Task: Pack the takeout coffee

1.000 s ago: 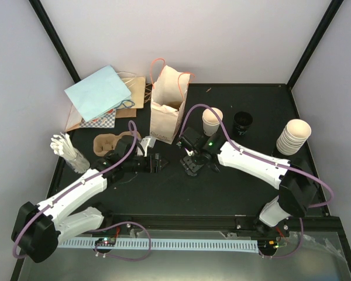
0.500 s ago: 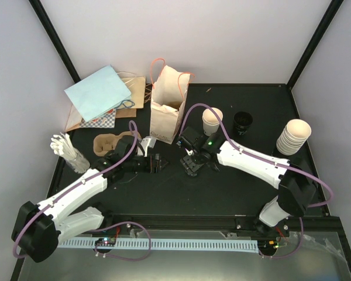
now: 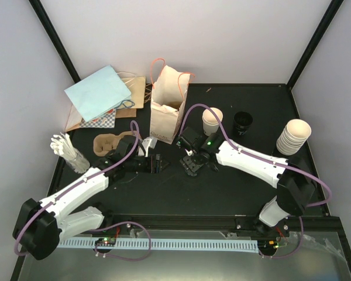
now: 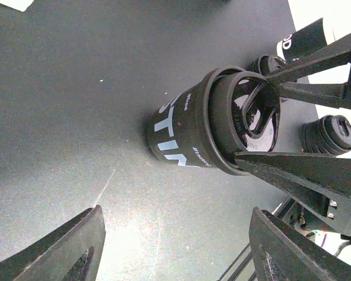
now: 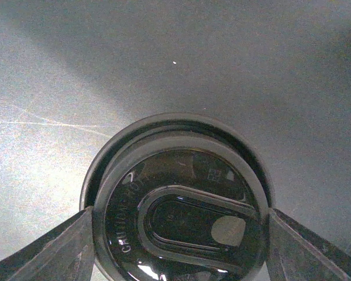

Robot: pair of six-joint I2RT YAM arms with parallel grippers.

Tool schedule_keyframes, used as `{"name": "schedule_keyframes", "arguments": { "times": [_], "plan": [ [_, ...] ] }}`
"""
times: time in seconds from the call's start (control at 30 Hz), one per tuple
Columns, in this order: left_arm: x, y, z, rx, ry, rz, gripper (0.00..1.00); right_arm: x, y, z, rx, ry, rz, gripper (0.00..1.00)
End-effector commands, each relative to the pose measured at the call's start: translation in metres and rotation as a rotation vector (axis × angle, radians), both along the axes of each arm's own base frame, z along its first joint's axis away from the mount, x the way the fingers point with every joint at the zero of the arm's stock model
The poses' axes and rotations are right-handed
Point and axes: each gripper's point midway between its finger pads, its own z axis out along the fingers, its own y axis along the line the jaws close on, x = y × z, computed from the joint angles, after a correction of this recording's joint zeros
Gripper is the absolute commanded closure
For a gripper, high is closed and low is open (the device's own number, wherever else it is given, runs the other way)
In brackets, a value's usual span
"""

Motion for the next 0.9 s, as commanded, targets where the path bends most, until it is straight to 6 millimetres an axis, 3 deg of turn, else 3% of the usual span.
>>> {"name": "schedule_keyframes", "arguments": {
  "times": [0.0, 0.37, 0.87],
  "plan": [
    [0.004, -0.006, 0.015, -0.033, -0.032, -0.022, 0.30, -0.002, -0.001, -0.003, -0.012, -0.004, -0.001, 0.24],
    [0.004, -0.007, 0.013, -0.038, -0.025, -0.026, 0.30, -0.002, -0.002, -0.006, 0.013, -0.020, -0.008, 0.24],
    [0.004, -0.008, 0.016, -0.039, -0.031, -0.031, 0.30, 0.006, 0.002, 0.029, 0.082, -0.100, -0.019, 0.24]
  ]
}}
